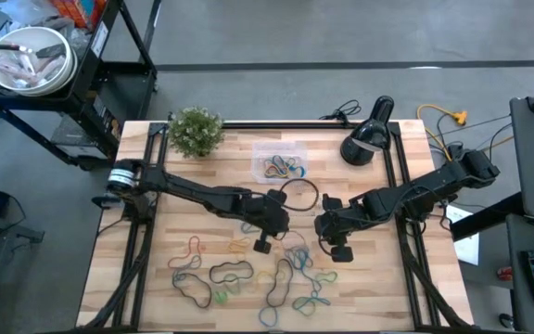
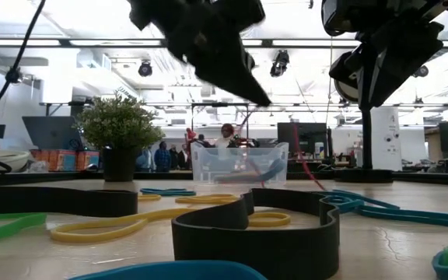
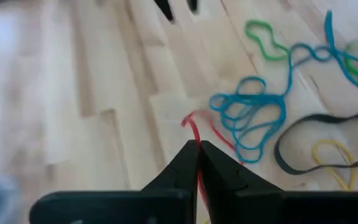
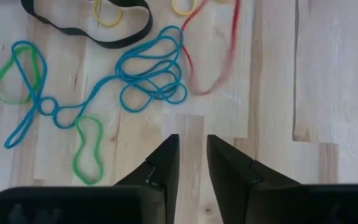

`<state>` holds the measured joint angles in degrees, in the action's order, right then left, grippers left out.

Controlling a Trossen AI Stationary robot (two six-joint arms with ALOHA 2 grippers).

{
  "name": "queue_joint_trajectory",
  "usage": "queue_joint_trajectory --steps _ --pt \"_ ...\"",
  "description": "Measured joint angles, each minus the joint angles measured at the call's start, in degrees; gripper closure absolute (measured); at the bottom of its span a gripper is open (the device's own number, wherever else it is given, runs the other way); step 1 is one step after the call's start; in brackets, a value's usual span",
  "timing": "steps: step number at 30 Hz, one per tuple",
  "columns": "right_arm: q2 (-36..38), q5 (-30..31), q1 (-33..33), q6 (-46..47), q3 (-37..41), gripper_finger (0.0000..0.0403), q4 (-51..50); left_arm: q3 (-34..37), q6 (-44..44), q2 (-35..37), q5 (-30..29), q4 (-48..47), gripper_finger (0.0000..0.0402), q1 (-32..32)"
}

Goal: Pick and place rubber bands into bin
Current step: Put the red rubberband into the transparent bin

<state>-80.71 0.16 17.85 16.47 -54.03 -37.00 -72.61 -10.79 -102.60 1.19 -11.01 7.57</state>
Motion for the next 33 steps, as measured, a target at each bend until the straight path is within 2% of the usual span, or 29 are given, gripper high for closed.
queue_joint_trajectory --steps 16,26,33 --pt "0.0 1.1 0.0 0.0 0.3 0.0328 0.0 0.2 -2.3 13.5 -16.3 0.2 0.0401 -1.3" --pt "0.0 1.7 0.0 0.1 0.3 0.0338 1.4 0.6 -3.1 13.8 -22.7 -0.1 0.0401 -8.0" --pt "0.0 3.9 0.0 0.2 0.3 0.0340 2.5 1.7 -1.6 13.2 -23.0 -0.4 0.0402 -14.6"
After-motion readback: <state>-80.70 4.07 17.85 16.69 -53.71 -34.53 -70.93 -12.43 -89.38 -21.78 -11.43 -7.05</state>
